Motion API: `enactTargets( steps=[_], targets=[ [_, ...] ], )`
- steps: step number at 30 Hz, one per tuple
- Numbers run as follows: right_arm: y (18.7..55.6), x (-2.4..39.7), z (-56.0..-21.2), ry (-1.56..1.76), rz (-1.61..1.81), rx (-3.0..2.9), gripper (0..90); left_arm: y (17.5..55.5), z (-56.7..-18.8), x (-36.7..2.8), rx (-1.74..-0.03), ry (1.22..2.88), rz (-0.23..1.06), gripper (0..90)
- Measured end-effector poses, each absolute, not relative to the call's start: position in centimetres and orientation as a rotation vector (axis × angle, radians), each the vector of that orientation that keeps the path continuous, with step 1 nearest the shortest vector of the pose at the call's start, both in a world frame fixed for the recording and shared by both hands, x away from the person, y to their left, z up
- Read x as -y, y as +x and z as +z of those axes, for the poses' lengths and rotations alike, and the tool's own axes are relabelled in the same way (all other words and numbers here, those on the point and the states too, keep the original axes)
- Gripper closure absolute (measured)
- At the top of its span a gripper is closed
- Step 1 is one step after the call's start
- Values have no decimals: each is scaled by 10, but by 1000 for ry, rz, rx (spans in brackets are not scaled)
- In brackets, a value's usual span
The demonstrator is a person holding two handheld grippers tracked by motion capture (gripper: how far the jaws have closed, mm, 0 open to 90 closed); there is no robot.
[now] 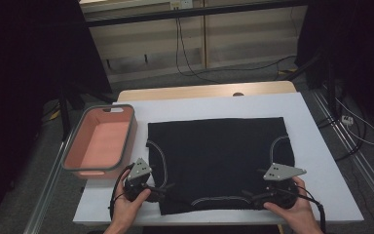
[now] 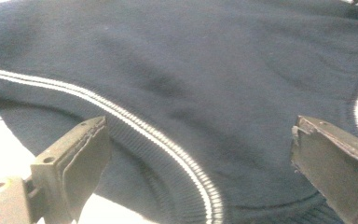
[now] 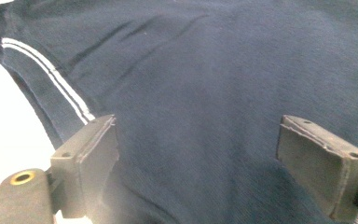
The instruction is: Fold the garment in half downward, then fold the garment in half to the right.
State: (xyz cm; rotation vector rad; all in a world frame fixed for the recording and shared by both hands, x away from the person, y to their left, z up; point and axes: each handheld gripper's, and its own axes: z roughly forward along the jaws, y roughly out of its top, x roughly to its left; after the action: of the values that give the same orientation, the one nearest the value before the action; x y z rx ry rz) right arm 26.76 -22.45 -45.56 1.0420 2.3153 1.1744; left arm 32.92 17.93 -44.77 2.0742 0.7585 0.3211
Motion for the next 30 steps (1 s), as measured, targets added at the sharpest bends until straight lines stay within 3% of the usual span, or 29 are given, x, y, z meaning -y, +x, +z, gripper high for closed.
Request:
enactTargets(
  steps=[30],
  targets=[
    [294, 119, -449, 832, 1210, -2502, 115, 329, -443, -187, -736, 2032, 327, 63]
  ],
)
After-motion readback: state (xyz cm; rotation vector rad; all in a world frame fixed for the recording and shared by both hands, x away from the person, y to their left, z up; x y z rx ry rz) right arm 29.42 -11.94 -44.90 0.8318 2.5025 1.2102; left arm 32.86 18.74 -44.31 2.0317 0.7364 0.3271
